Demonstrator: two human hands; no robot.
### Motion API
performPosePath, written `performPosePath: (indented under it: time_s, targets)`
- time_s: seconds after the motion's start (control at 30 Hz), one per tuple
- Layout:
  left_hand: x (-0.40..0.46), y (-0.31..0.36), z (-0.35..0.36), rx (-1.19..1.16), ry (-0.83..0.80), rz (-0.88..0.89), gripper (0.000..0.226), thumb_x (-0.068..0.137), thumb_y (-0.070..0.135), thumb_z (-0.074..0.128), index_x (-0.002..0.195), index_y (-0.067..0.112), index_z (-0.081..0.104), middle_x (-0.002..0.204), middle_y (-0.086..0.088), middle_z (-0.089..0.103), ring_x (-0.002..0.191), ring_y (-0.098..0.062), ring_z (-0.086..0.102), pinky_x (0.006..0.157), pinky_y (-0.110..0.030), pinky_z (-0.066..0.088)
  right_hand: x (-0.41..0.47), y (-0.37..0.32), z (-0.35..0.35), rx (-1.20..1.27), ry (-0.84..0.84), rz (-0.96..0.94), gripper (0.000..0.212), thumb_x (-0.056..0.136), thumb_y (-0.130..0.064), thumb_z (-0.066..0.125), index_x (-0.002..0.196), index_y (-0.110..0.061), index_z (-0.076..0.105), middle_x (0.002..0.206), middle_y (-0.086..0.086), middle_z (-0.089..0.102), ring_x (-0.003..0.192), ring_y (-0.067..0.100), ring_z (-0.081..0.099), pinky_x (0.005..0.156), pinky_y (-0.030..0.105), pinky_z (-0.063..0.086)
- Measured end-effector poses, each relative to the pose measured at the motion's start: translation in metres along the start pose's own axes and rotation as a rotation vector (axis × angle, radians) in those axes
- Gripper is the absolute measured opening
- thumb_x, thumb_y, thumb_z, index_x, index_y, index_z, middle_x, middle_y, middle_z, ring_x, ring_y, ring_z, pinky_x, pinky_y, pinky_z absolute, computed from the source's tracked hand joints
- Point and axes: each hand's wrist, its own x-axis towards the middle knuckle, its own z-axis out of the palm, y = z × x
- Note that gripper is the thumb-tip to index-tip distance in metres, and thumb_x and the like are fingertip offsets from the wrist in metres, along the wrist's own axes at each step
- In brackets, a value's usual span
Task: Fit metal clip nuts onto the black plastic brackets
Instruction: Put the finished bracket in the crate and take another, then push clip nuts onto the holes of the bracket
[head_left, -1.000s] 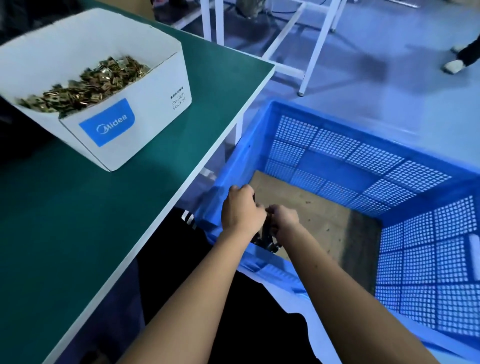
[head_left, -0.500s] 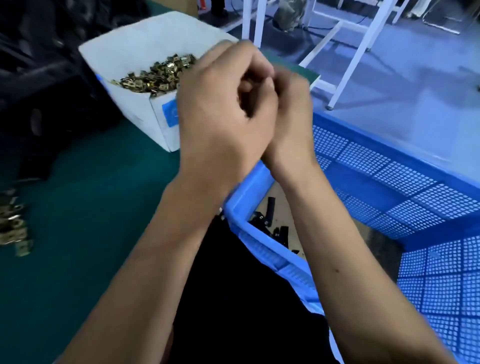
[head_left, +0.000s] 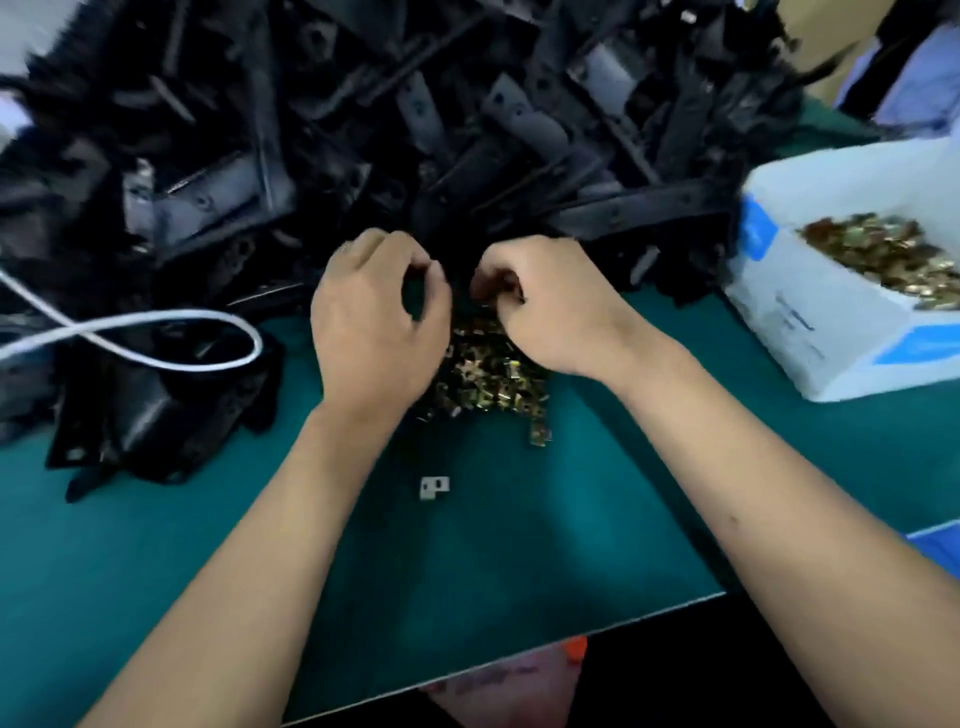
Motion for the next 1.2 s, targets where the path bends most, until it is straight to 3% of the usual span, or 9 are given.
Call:
performPosePath:
  time_s: [0.1,0.27,0.4,0.53,0.77,0.87,0.97,1.07,1.2]
  targets:
    - [0.001,-0.026,-0.003,0.03,0.022,-0.07,0.016,0.093,0.02,0.059,0.089,0.007,0.067,0.091,-0.006,0.065,0.088,-0.029,0.059,0.078,-0.041,0.046,0.014,0.01,0.019,-0.088,0.121,-0.043,0.026,0.097,-0.01,0.052,0.116,-0.014,0.069,0.108,0.003,0.072,0.103,0.027,0.065,0.087,0.04,0.051]
    - [0.001,-0.031,0.01,-0.034,-0.083,-0.073,0.008,0.091,0.015,0.061,0.092,0.009,0.065,0.097,-0.003,0.06,0.084,-0.021,0.058,0.076,-0.042,0.048,0.013,0.021,0.033,-0.165,0.207,-0.061,0.029,0.089,-0.038,0.073,0.109,-0.021,0.062,0.083,-0.012,0.05,0.082,0.019,0.055,0.067,0.033,0.041]
    - [-0.002,-0.033,0.014,-0.036,-0.046,-0.113,0.018,0.09,0.021,0.067,0.105,0.014,0.058,0.101,0.004,0.056,0.087,-0.014,0.053,0.076,-0.03,0.046,0.008,0.019,0.029,-0.038,0.371,-0.018,0.043,0.085,-0.032,0.08,0.11,-0.019,0.048,0.078,-0.011,0.051,0.072,0.017,0.055,0.063,0.036,0.044]
    - [-0.002,-0.034,0.019,-0.024,-0.067,-0.167,0.038,0.092,0.03,0.073,0.127,0.022,0.06,0.114,0.006,0.054,0.093,-0.009,0.054,0.083,-0.022,0.045,0.008,0.021,0.024,0.045,0.427,-0.005,0.038,0.09,-0.028,0.075,0.118,-0.021,0.051,0.077,-0.007,0.053,0.069,0.009,0.052,0.066,0.032,0.046]
    - [-0.003,-0.027,0.018,-0.067,0.018,-0.181,0.022,0.089,0.021,0.074,0.108,0.016,0.066,0.104,0.006,0.058,0.088,-0.004,0.053,0.081,-0.026,0.049,0.004,0.017,0.024,0.073,0.315,-0.022,0.016,0.089,-0.022,0.071,0.099,-0.023,0.058,0.07,-0.008,0.055,0.065,0.011,0.053,0.061,0.033,0.046]
    - [-0.004,-0.026,0.017,-0.079,-0.005,-0.199,0.021,0.089,0.02,0.075,0.108,0.017,0.065,0.103,0.007,0.058,0.088,-0.005,0.054,0.081,-0.026,0.049,0.002,0.016,0.023,-0.009,0.472,-0.006,0.014,0.085,-0.019,0.072,0.095,-0.019,0.061,0.079,-0.01,0.054,0.077,0.017,0.054,0.069,0.036,0.046]
    - [-0.005,-0.026,0.016,-0.095,-0.006,-0.202,0.02,0.089,0.019,0.074,0.107,0.017,0.065,0.102,0.008,0.058,0.085,-0.005,0.052,0.078,-0.021,0.046,0.005,0.025,0.007,-0.207,0.735,0.137,0.035,0.081,-0.025,0.074,0.114,-0.022,0.061,0.106,0.003,0.051,0.104,0.025,0.049,0.081,0.023,0.032]
    - [-0.006,-0.024,0.015,-0.112,0.003,-0.184,0.019,0.089,0.016,0.073,0.107,0.017,0.066,0.1,0.006,0.058,0.084,-0.008,0.054,0.076,-0.019,0.045,0.008,0.037,-0.003,-0.416,0.577,0.303,0.066,0.076,-0.039,0.083,0.135,-0.03,0.054,0.125,0.014,0.043,0.114,0.036,0.041,0.091,0.034,0.035]
    - [-0.006,-0.021,0.016,-0.13,0.031,-0.131,0.017,0.089,0.012,0.072,0.105,0.012,0.066,0.098,0.002,0.06,0.084,-0.006,0.055,0.074,-0.014,0.043,0.012,0.044,0.0,-0.425,0.569,0.308,0.053,0.076,-0.038,0.087,0.122,-0.031,0.063,0.124,0.011,0.042,0.114,0.035,0.04,0.089,0.035,0.029]
